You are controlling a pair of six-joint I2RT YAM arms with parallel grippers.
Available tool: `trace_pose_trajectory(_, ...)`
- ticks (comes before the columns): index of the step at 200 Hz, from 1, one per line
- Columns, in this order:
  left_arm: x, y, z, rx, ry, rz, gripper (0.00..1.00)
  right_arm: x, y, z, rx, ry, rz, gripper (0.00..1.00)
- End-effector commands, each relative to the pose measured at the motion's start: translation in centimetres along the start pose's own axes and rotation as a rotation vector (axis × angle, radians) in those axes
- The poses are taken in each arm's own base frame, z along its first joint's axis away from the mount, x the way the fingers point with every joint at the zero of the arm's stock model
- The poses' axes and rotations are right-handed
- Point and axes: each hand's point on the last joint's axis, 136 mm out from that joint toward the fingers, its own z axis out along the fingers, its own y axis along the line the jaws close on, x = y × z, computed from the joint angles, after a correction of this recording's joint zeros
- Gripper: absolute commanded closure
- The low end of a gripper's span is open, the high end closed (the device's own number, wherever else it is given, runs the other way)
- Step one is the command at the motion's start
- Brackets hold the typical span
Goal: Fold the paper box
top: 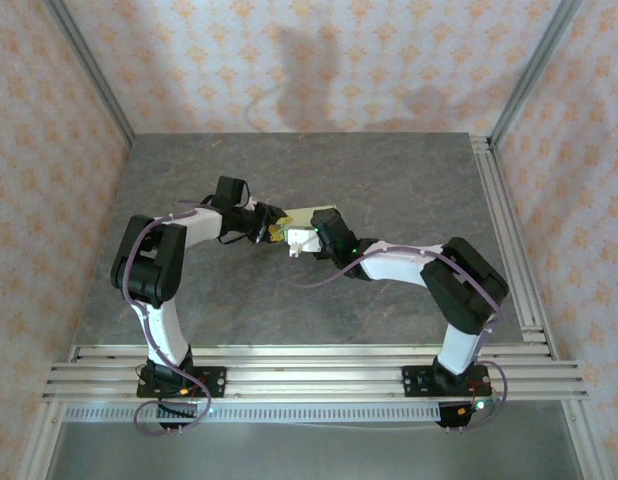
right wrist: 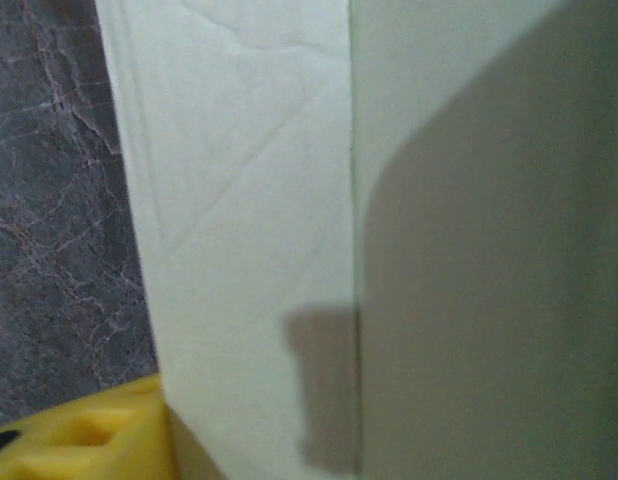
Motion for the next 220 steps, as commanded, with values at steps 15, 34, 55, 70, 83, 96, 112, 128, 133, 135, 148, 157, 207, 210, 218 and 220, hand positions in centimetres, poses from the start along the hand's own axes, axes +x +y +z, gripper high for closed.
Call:
trace_pose_trajectory(15, 0.7, -0.6, -0.6, 0.015, 0.019, 0.006, 0.65, 0.2, -1.0, -0.3, 0.044, 0.011, 0.02, 0.49)
trace_pose_trajectory(34, 0.8, -0.6, -0.6, 0.015, 0.022, 0.006, 0.64, 0.3, -0.8, -0.3, 0.039, 0.017, 0.021, 0.59)
trace_pose_trajectory(55, 0.8, -0.6, -0.6, 0.013, 0.019, 0.007, 0.63, 0.4, -0.8, -0.3, 0.041, 0.023, 0.026, 0.61)
trace_pose_trajectory(70, 0.8, -0.5, -0.7, 0.011, 0.016, 0.007, 0.59, 0.4, -1.0, -0.4, 0.044, 0.025, 0.03, 0.62)
trace_pose_trajectory(83, 0.8, -0.4, -0.7, 0.008, 0.013, 0.008, 0.5, 0.5, -1.0, -0.5, 0.038, 0.03, 0.031, 0.63)
trace_pose_trajectory(96, 0.8, -0.4, -0.9, 0.003, 0.004, 0.017, 0.42, 0.5, -1.0, -0.6, 0.035, 0.03, 0.035, 0.64)
trace_pose_trajectory(112, 0.9, -0.8, -1.3, 0.013, -0.01, 0.034, 0.33, 0.4, -0.7, -0.7, 0.009, 0.021, 0.05, 0.65)
trace_pose_trajectory(128, 0.7, -1.0, -2.4, 0.003, -0.045, 0.068, 0.25, 0.6, -0.3, -0.9, -0.027, 0.021, 0.066, 0.65)
trace_pose_trajectory(133, 0.6, -1.0, -2.9, -0.004, -0.061, 0.08, 0.21, 0.6, -0.3, -1.0, -0.031, 0.02, 0.069, 0.65)
trace_pose_trajectory(135, 0.6, -0.9, -3.1, -0.007, -0.066, 0.083, 0.18, 0.5, -0.3, -1.0, -0.032, 0.018, 0.07, 0.65)
trace_pose_trajectory(148, 0.0, -0.5, -4.4, -0.029, -0.118, 0.108, 0.09, 0.6, -0.2, -1.3, -0.044, 0.021, 0.076, 0.65)
trace_pose_trajectory(157, -0.4, -0.4, -5.3, -0.034, -0.162, 0.132, 0.02, 0.7, -0.3, -1.5, -0.052, 0.022, 0.083, 0.65)
trace_pose_trajectory(207, -2.7, -1.7, -12.0, -0.219, -0.482, 0.538, 0.0, 1.1, -0.3, -3.2, -0.119, 0.031, 0.139, 0.64)
trace_pose_trajectory(210, -2.7, -1.9, -12.5, -0.23, -0.502, 0.563, 0.0, 1.2, -0.2, -3.3, -0.125, 0.032, 0.143, 0.64)
trace_pose_trajectory(218, -2.9, -2.6, -13.8, -0.252, -0.565, 0.62, 0.0, 1.4, -0.1, -3.5, -0.139, 0.035, 0.153, 0.64)
trace_pose_trajectory(220, -3.0, -2.8, -14.1, -0.263, -0.579, 0.652, 0.0, 1.4, -0.1, -3.6, -0.142, 0.034, 0.157, 0.64)
